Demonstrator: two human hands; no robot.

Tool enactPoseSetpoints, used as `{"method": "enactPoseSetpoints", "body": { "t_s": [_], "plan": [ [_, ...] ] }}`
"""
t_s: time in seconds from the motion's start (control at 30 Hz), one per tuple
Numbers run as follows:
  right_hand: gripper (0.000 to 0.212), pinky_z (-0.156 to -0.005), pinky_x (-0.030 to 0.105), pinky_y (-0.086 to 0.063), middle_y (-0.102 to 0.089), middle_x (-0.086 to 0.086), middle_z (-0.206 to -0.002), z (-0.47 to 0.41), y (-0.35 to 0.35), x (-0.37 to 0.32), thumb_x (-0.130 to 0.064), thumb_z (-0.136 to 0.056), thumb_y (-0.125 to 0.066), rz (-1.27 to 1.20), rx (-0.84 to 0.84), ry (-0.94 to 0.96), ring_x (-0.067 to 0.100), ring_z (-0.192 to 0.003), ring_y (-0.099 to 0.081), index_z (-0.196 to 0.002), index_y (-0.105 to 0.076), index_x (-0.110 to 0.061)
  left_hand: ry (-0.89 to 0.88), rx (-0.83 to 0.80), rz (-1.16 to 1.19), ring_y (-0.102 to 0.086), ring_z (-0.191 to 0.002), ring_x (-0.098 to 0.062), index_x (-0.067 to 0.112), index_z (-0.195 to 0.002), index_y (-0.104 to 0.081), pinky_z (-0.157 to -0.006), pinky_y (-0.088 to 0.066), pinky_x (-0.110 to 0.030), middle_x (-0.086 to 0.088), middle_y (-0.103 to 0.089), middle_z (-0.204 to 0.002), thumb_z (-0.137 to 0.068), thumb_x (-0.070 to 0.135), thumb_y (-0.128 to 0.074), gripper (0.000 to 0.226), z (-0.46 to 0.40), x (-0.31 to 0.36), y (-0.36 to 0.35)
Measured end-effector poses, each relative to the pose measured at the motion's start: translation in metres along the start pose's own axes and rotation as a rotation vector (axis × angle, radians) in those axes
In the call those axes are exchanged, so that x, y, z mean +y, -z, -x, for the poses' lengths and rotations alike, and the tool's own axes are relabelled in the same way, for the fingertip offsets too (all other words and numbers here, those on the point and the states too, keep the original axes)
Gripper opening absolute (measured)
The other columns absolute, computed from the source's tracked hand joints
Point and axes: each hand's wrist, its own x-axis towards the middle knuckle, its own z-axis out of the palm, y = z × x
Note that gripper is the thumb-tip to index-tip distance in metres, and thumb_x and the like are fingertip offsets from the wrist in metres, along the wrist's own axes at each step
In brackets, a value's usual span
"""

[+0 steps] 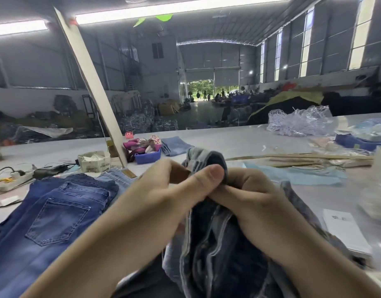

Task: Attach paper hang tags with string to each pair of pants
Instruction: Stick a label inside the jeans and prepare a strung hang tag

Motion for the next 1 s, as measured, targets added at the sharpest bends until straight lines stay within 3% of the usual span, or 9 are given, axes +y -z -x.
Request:
{"method": "enactPoseSetpoints", "body": {
  "t_s": [0.07,0.17,0.3,0.37,0.47,0.53,0.63,0.8,1.0],
  "plan": [
    [0.022,-0.069,0.029,-0.051,-0.073,0.013,-0.083,-0.001,-0.001,0.010,-0.025,-0.084,-0.061,-0.167,-0.059,-0.078,0.021,-0.076,-0.068,-0.080,-0.074,-0.008,0.018,0.045,-0.008,-0.071,-0.078,-0.031,0.027,-0.083,-0.067,-0.072,-0.057,-0.056,-0.011,-0.073,-0.081,-0.056,0.076,-0.063,0.056,-0.010,-0.003,0.004],
    [0.025,-0.077,0.035,-0.055,-0.073,0.023,-0.092,-0.001,0.003,0.017,-0.017,-0.080,-0.061,-0.396,-0.107,-0.213,0.030,-0.082,-0.070,-0.091,-0.076,-0.001,0.025,0.127,-0.033,-0.065,-0.073,-0.042,0.010,-0.081,-0.068,-0.072,-0.051,-0.060,-0.024,-0.068,-0.080,-0.075,0.060,-0.057,0.052,-0.017,-0.012,0.004],
    [0.037,-0.090,0.048,-0.047,-0.064,0.036,-0.105,-0.002,0.010,0.024,-0.012,-0.076,-0.061,-0.432,-0.101,-0.300,0.041,-0.093,-0.061,-0.103,-0.065,0.013,-0.074,0.305,-0.370,-0.060,-0.065,-0.011,0.018,-0.077,-0.063,-0.062,-0.050,-0.036,0.005,-0.065,-0.066,-0.095,0.046,-0.054,0.034,-0.024,-0.033,0.003],
    [0.037,-0.086,0.045,-0.048,-0.063,0.034,-0.102,-0.005,0.011,0.025,-0.011,-0.077,-0.062,-0.450,-0.091,-0.304,0.041,-0.092,-0.060,-0.103,-0.063,0.015,-0.180,0.427,-0.539,-0.056,-0.066,-0.007,0.026,-0.084,-0.052,-0.049,-0.039,-0.022,0.010,-0.058,-0.067,-0.094,0.035,-0.057,0.014,-0.024,-0.035,-0.003],
    [0.012,-0.067,0.027,-0.054,-0.069,0.019,-0.081,-0.008,0.009,0.027,-0.008,-0.081,-0.067,-0.351,0.007,-0.277,0.024,-0.073,-0.064,-0.087,-0.074,0.001,-0.318,0.553,-0.682,-0.050,-0.060,-0.007,0.028,-0.093,-0.039,-0.049,-0.034,-0.024,0.013,-0.048,-0.083,-0.084,0.011,-0.069,0.036,-0.024,-0.042,-0.007],
    [0.015,-0.062,0.022,-0.051,-0.068,0.012,-0.073,-0.008,0.008,0.031,-0.010,-0.087,-0.063,-0.298,0.057,-0.244,0.017,-0.065,-0.062,-0.079,-0.075,-0.004,-0.403,0.514,-0.710,-0.052,-0.063,-0.011,0.025,-0.089,-0.045,-0.051,-0.041,-0.027,0.008,-0.049,-0.085,-0.081,0.003,-0.071,0.035,-0.022,-0.045,-0.006],
    [0.030,-0.066,0.028,-0.050,-0.066,0.018,-0.075,-0.007,0.004,0.032,-0.027,-0.080,-0.071,-0.286,0.019,-0.208,0.023,-0.068,-0.061,-0.082,-0.071,0.002,-0.439,0.422,-0.559,-0.056,-0.084,0.002,0.031,-0.084,-0.059,-0.067,-0.043,-0.007,0.018,-0.056,-0.087,-0.082,0.015,-0.066,0.017,-0.019,-0.046,-0.005],
    [0.029,-0.062,0.024,-0.052,-0.067,0.018,-0.075,-0.007,0.003,0.032,-0.023,-0.081,-0.072,-0.379,-0.040,-0.208,0.020,-0.065,-0.064,-0.087,-0.071,0.005,-0.357,0.131,-0.415,-0.062,-0.095,-0.001,0.034,-0.087,-0.070,-0.077,-0.052,-0.022,0.021,-0.060,-0.100,-0.074,0.047,-0.062,0.019,-0.010,-0.040,-0.002],
    [0.042,-0.075,0.037,-0.052,-0.066,0.028,-0.092,-0.003,0.004,0.038,-0.025,-0.081,-0.066,-0.448,-0.036,-0.240,0.035,-0.083,-0.062,-0.100,-0.064,0.013,-0.343,0.159,-0.435,-0.064,-0.092,0.004,0.034,-0.090,-0.073,-0.082,-0.050,-0.021,0.023,-0.068,-0.093,-0.070,0.046,-0.070,0.023,-0.013,-0.039,0.000]
  ]
}}
